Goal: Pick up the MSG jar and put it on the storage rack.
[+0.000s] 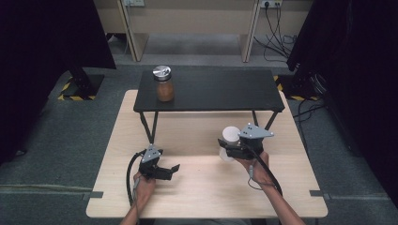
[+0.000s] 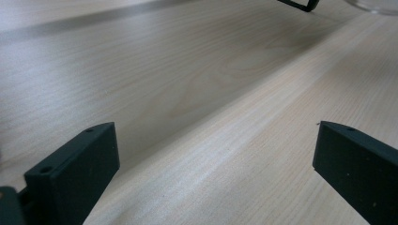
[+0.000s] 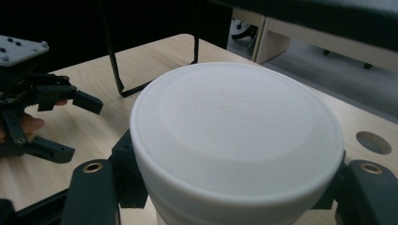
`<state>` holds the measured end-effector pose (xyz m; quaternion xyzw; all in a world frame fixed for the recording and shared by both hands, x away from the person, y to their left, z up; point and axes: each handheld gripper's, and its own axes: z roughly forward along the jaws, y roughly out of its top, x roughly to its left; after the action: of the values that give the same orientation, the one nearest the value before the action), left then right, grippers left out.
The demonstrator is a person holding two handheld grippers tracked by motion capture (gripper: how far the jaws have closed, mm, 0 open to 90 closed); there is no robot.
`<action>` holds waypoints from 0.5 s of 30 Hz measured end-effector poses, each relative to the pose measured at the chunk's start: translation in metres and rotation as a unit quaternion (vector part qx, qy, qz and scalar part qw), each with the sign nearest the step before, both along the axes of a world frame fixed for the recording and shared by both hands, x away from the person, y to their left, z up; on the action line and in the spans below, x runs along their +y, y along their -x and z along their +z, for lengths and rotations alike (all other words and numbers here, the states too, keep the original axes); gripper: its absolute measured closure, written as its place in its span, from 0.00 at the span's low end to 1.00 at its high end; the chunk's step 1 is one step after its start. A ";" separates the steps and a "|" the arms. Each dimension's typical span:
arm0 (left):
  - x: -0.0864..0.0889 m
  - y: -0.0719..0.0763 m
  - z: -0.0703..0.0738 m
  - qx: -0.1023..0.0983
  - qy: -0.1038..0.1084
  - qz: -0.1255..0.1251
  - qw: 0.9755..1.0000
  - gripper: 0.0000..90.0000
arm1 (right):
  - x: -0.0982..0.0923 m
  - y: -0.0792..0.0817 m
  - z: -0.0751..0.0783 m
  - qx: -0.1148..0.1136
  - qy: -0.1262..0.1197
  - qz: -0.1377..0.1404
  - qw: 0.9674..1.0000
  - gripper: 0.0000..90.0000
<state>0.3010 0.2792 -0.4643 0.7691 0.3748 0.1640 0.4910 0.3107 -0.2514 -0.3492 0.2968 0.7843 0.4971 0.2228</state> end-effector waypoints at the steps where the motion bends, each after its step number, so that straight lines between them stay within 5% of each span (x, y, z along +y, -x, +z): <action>1: 0.000 0.000 0.000 0.000 0.000 0.000 1.000 0.00 | 0.001 0.000 0.003 0.000 -0.001 0.002 1.000 0.38; 15: 0.000 0.000 0.000 0.000 0.001 0.000 1.000 0.00 | 0.013 -0.007 0.074 -0.012 -0.004 0.017 1.000 0.38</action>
<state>0.3011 0.2791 -0.4645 0.7687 0.3748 0.1641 0.4917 0.3179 -0.2385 -0.2751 0.2783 0.7848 0.5071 0.2223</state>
